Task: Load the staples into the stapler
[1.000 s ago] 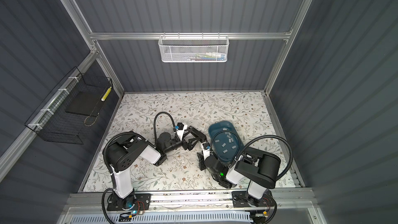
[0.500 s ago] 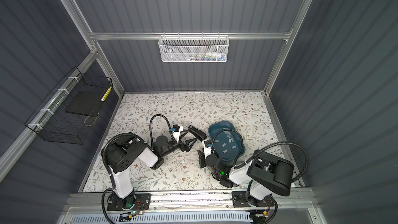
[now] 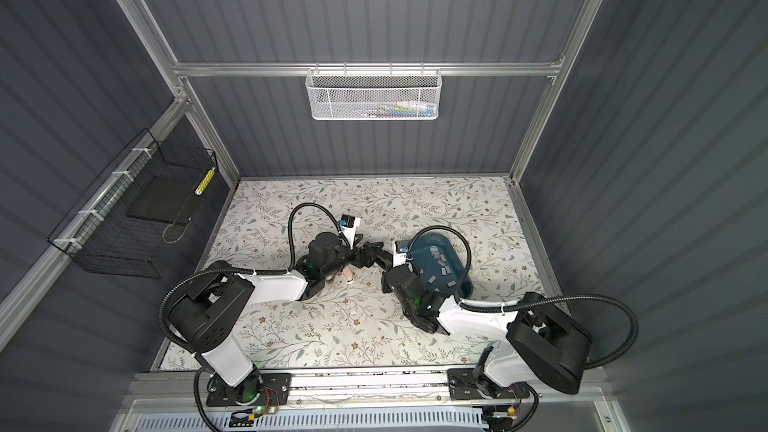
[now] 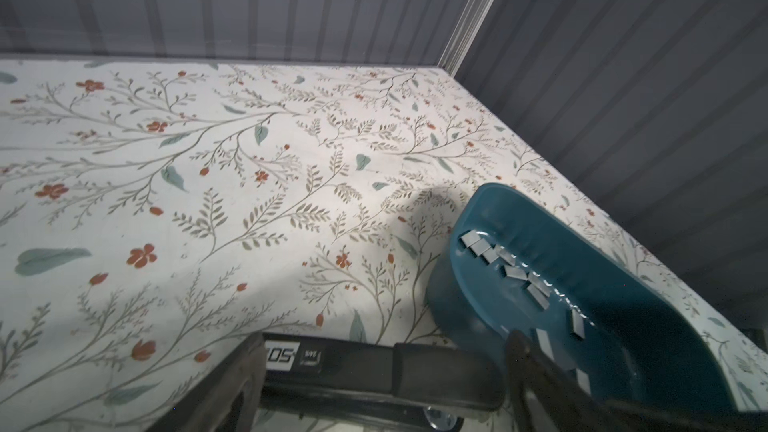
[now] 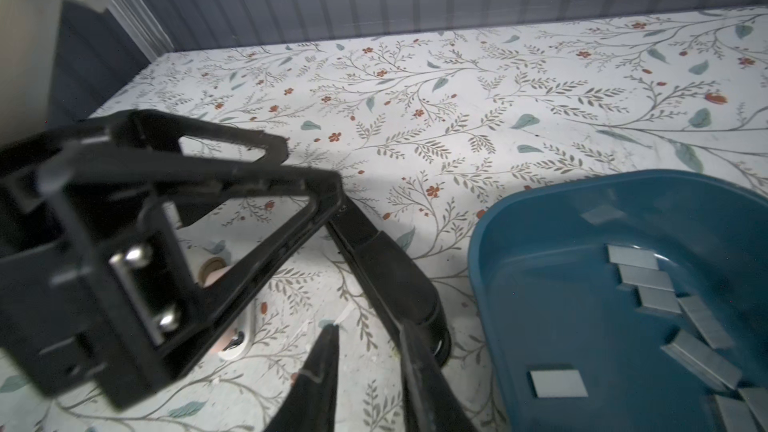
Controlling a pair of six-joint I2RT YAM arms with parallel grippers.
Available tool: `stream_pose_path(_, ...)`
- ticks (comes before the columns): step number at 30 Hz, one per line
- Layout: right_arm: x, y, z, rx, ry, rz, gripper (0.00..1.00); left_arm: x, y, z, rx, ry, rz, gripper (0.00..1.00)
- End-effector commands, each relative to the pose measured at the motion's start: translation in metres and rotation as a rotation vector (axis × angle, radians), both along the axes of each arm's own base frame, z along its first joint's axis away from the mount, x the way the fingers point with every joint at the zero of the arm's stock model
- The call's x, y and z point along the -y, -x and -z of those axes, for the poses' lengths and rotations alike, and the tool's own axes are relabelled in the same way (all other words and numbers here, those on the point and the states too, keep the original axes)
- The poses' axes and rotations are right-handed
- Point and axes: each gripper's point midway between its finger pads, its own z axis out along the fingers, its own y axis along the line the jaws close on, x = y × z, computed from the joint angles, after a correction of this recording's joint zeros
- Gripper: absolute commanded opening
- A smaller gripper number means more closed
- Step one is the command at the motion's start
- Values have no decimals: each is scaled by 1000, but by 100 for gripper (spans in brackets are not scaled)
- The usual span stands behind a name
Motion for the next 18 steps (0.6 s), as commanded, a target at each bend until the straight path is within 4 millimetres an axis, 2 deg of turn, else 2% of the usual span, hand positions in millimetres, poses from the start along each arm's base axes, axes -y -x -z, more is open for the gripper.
stream_pose_path(1, 1, -6, 11, -41, 38, 9, 27, -1, -1, 21, -61, -75, -11, 89)
stream_pose_path(8, 0, -19, 18, -59, 34, 27, 26, 1, 0, 30, -70, -102, 7, 89)
stream_pose_path(18, -1, -33, 22, -78, 44, 37, 24, 6, 3, 34, -70, -112, 40, 89)
